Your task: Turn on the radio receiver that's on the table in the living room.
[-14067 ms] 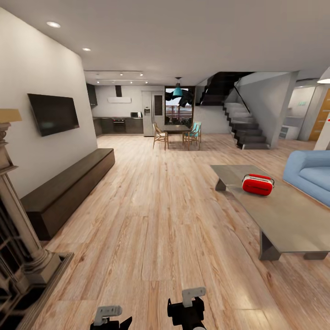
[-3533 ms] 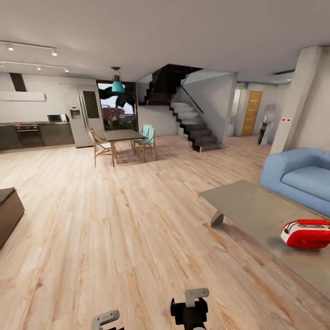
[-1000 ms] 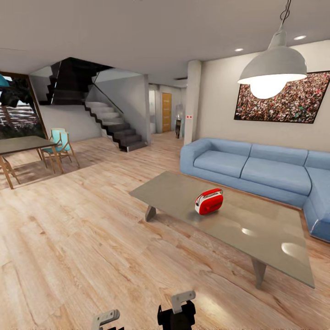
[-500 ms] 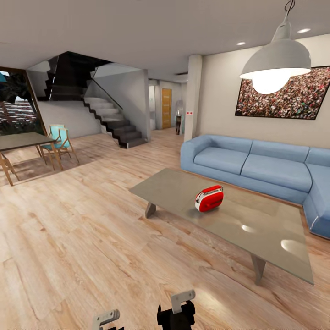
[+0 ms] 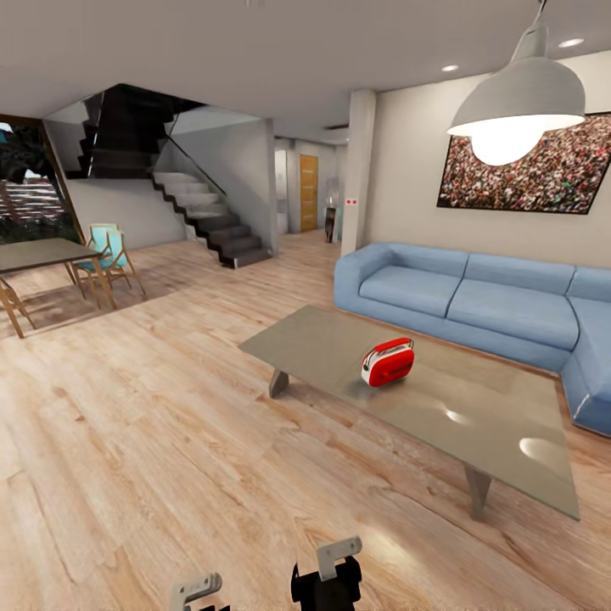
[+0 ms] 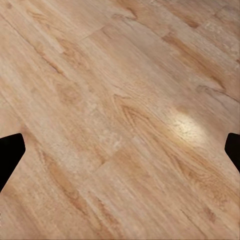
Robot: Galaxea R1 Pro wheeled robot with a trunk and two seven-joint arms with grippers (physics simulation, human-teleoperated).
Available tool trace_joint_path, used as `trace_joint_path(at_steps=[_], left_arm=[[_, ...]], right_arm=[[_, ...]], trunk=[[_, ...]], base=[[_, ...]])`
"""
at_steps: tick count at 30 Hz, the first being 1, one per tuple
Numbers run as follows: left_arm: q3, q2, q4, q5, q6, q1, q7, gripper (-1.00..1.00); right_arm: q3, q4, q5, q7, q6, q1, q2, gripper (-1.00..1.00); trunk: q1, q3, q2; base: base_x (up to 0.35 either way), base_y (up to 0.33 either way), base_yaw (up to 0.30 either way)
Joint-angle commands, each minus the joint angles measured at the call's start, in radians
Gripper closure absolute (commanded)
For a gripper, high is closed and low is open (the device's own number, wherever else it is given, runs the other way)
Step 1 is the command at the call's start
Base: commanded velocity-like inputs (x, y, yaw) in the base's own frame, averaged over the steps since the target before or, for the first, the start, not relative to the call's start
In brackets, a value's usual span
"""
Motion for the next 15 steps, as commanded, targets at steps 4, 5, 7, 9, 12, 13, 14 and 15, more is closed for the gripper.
trace_joint_path(at_steps=[4, 5, 7, 9, 12, 13, 14, 15], left_arm=[[0.000, 0.000, 0.000, 0.000, 0.000, 0.000, 0.000, -1.00], [0.000, 0.000, 0.000, 0.000, 0.000, 0.000, 0.000, -1.00], [0.000, 0.000, 0.000, 0.000, 0.000, 0.000, 0.000, -1.00], [0.000, 0.000, 0.000, 0.000, 0.000, 0.000, 0.000, -1.00], [0.000, 0.000, 0.000, 0.000, 0.000, 0.000, 0.000, -1.00], [0.001, 0.000, 0.000, 0.000, 0.000, 0.000, 0.000, -1.00], [0.000, 0.000, 0.000, 0.000, 0.000, 0.000, 0.000, -1.00], [0.000, 0.000, 0.000, 0.000, 0.000, 0.000, 0.000, -1.00]], right_arm=[[0.001, 0.001, 0.000, 0.000, 0.000, 0.000, 0.000, -1.00], [0.001, 0.001, 0.000, 0.000, 0.000, 0.000, 0.000, -1.00], [0.001, 0.001, 0.000, 0.000, 0.000, 0.000, 0.000, -1.00], [0.001, 0.000, 0.000, 0.000, 0.000, 0.000, 0.000, -1.00], [0.001, 0.001, 0.000, 0.000, 0.000, 0.000, 0.000, -1.00], [0.001, 0.001, 0.000, 0.000, 0.000, 0.000, 0.000, -1.00], [0.001, 0.001, 0.000, 0.000, 0.000, 0.000, 0.000, -1.00], [0.002, 0.001, 0.000, 0.000, 0.000, 0.000, -0.001, -1.00]], trunk=[[0.000, -0.006, 0.000], [0.000, -0.007, 0.000], [0.000, -0.008, 0.000], [0.000, -0.008, 0.000], [0.000, -0.008, 0.000], [0.000, -0.009, 0.000], [0.000, -0.009, 0.000], [0.000, -0.010, 0.000]], base=[[0.000, 0.000, 0.000], [0.000, 0.000, 0.000], [0.000, 0.000, 0.000], [0.000, 0.000, 0.000], [0.000, 0.000, -0.023], [0.000, 0.000, -0.090], [0.000, 0.000, -0.146], [0.000, 0.000, -0.167]])
